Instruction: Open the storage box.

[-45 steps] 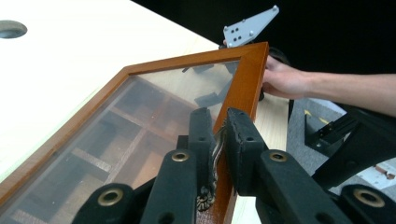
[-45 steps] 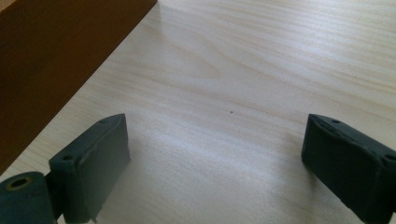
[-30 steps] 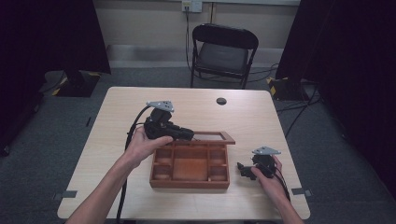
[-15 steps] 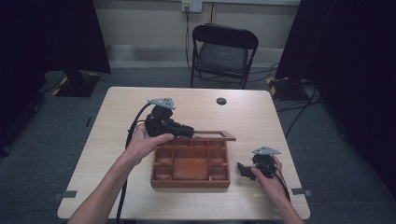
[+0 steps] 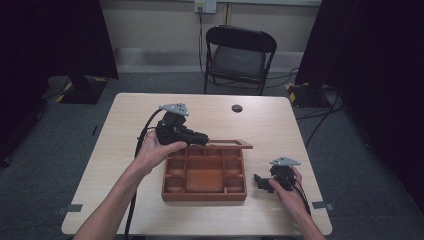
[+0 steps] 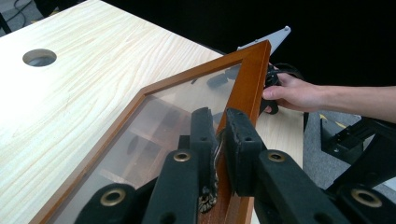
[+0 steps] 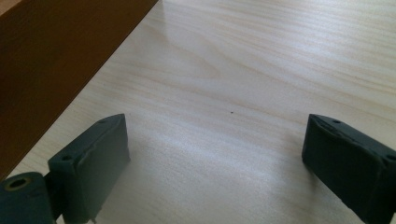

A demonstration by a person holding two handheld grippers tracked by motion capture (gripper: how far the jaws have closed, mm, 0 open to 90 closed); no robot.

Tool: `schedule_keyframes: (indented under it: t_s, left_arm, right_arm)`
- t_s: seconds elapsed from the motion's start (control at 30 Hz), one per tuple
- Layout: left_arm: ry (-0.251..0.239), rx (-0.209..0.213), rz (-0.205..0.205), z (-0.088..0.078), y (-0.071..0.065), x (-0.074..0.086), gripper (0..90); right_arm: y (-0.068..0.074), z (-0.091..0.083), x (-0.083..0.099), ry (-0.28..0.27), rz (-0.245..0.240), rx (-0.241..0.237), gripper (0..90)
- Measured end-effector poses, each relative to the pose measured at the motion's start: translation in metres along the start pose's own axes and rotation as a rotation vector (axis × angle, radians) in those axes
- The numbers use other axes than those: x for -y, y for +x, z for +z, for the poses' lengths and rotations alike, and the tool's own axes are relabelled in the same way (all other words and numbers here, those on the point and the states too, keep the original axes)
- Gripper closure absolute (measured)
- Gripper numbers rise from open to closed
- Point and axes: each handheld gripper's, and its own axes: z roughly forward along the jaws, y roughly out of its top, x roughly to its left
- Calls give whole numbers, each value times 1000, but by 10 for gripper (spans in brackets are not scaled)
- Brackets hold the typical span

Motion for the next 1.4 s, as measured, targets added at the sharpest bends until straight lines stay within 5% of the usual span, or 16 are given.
schedule_keyframes:
  t_s: [1.4]
  left_arm:
    - [-31,-27,9,-3,7,-11,841]
  right_arm:
    - [0,1,-1,0,0,-1,59]
